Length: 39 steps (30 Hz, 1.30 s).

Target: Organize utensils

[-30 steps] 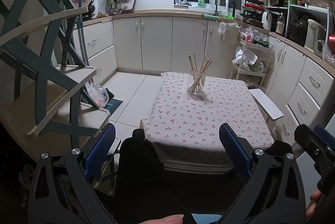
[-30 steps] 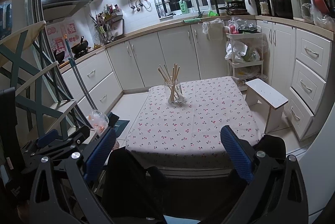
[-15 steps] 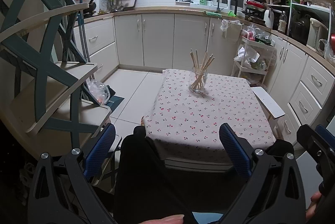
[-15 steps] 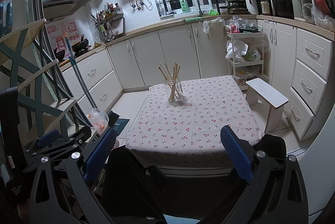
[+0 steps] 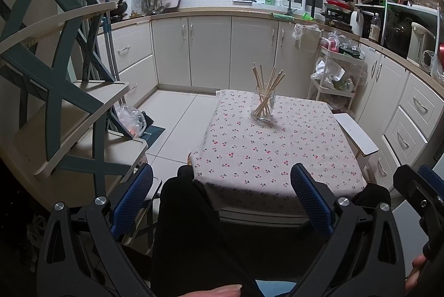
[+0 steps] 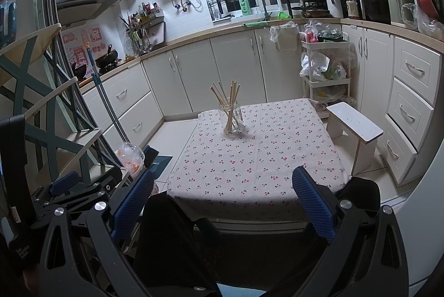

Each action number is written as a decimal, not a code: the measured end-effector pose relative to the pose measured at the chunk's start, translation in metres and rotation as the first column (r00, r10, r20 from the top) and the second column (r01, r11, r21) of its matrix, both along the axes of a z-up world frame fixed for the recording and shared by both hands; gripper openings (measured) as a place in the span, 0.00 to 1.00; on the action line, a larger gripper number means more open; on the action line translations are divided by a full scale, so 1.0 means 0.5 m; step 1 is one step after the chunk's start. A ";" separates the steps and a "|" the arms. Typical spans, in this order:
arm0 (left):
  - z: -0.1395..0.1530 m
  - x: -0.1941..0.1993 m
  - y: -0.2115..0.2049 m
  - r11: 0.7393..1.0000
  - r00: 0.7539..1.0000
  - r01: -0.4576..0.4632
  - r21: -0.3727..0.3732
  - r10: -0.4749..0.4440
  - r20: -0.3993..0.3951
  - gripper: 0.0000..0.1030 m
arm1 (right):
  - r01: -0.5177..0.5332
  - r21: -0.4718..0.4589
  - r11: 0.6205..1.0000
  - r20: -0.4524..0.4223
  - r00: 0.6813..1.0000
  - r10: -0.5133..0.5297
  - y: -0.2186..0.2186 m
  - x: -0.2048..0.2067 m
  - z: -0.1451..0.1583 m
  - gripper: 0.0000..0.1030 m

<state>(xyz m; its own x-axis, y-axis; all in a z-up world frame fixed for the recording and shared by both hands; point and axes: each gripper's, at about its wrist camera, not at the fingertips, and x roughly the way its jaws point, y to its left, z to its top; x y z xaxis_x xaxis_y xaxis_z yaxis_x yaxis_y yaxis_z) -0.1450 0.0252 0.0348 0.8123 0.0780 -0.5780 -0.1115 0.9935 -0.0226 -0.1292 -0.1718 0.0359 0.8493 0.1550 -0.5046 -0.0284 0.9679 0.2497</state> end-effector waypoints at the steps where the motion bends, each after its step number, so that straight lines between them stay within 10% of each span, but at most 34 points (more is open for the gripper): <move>1: 0.000 0.000 0.000 1.000 1.000 0.000 0.000 0.000 0.000 0.93 | -0.001 0.000 1.000 -0.002 1.000 0.001 0.000 0.000 0.000 0.93; 39: -0.005 0.000 0.006 1.000 1.000 0.000 -0.003 0.000 -0.002 0.93 | -0.001 -0.001 1.000 -0.007 1.000 0.001 0.010 0.000 0.002 0.93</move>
<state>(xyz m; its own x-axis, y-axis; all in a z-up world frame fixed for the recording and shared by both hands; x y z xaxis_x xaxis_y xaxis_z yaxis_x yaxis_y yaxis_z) -0.1449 0.0280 0.0323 0.8108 0.0765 -0.5802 -0.1120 0.9934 -0.0254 -0.1290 -0.1669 0.0369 0.8456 0.1550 -0.5108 -0.0271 0.9682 0.2489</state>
